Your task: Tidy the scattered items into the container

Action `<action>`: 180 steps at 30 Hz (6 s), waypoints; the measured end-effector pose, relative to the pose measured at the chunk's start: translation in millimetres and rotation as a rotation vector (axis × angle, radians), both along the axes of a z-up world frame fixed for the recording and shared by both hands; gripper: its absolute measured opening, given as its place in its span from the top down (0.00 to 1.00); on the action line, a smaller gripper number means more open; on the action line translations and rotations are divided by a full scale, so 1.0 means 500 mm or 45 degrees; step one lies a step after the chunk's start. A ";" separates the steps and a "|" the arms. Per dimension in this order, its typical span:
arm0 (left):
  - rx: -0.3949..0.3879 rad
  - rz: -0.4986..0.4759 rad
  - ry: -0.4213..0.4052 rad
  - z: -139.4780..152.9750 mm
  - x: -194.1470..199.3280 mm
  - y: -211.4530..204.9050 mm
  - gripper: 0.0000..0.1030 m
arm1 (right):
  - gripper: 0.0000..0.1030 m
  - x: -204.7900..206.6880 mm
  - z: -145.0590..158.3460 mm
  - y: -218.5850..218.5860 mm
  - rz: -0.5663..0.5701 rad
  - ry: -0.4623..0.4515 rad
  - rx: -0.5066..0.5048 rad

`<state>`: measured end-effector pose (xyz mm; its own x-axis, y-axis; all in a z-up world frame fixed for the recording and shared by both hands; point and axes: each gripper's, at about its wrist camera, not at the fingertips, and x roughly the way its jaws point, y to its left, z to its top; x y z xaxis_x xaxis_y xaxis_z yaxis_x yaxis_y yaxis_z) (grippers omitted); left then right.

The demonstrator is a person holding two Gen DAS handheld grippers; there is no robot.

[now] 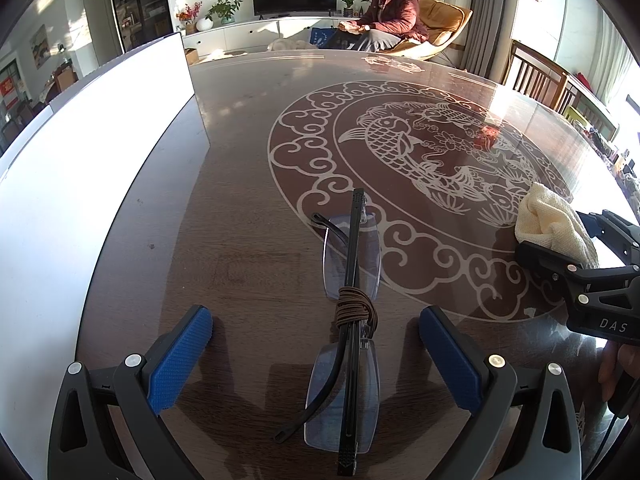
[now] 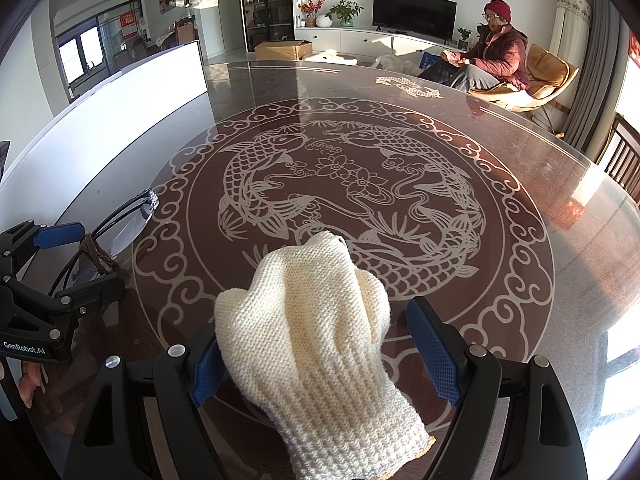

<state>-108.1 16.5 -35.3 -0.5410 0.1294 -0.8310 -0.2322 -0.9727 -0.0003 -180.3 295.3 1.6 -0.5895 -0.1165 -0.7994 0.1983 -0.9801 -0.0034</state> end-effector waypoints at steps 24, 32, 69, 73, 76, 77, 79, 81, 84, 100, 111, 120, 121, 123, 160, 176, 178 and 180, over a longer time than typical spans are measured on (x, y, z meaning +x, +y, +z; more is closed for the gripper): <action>-0.015 -0.080 -0.061 0.005 0.010 0.003 0.00 | 0.20 0.038 -0.004 0.024 0.067 -0.002 -0.001; -0.012 -0.079 -0.043 0.003 0.016 -0.003 0.00 | 0.20 0.039 -0.003 0.022 0.066 0.000 0.005; 0.165 -0.163 -0.072 0.034 0.019 -0.030 0.91 | 0.73 0.069 0.041 0.048 0.181 -0.022 -0.082; 0.185 -0.195 -0.024 0.070 0.059 -0.023 0.91 | 0.73 0.118 0.068 0.041 0.129 -0.003 -0.138; 0.212 -0.179 -0.033 0.070 0.084 -0.026 0.91 | 0.73 0.151 0.062 0.034 0.112 -0.028 -0.193; 0.223 -0.178 -0.043 0.068 0.093 -0.029 0.91 | 0.73 0.162 0.060 0.031 0.113 -0.035 -0.211; 0.229 -0.184 -0.049 0.069 0.117 -0.030 0.91 | 0.72 0.186 0.058 0.018 0.124 -0.037 -0.236; 0.230 -0.179 -0.047 0.069 0.141 -0.032 0.91 | 0.72 0.203 0.059 -0.003 0.152 -0.033 -0.254; 0.278 -0.154 -0.037 0.080 0.166 -0.043 0.91 | 0.72 0.213 0.067 -0.047 0.215 -0.029 -0.261; 0.277 0.258 0.145 0.331 -0.029 -0.509 0.91 | 0.72 0.016 0.352 -0.489 0.665 0.220 -0.355; 0.164 0.524 -0.140 0.186 -0.178 -0.654 0.36 | 0.33 -0.216 0.220 -0.781 0.689 -0.042 -0.299; 0.154 0.612 0.022 0.238 -0.090 -0.626 0.21 | 0.32 -0.194 0.257 -0.676 0.552 0.082 -0.369; 0.168 0.606 0.043 0.250 -0.079 -0.608 0.20 | 0.32 -0.185 0.266 -0.660 0.534 0.086 -0.371; 0.187 0.584 0.078 0.271 -0.050 -0.564 0.20 | 0.32 -0.166 0.269 -0.604 0.499 0.085 -0.374; -0.001 0.067 0.002 0.004 0.004 0.104 0.00 | 0.23 0.127 0.015 0.098 -0.191 0.004 0.001; -0.101 0.587 0.207 0.316 0.162 -0.197 0.02 | 0.24 0.096 0.288 -0.217 0.096 0.081 -0.185; -0.135 0.676 0.214 0.334 0.162 -0.262 0.02 | 0.24 0.084 0.332 -0.310 0.214 0.107 -0.176; -0.162 0.756 0.205 0.340 0.158 -0.320 0.02 | 0.24 0.075 0.358 -0.389 0.310 0.136 -0.170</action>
<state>-29.0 -143.2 134.9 -0.6098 -0.3263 -0.7223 0.3604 -0.9258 0.1140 -142.8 100.7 180.6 -0.6115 -0.3648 -0.7022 0.4328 -0.8971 0.0891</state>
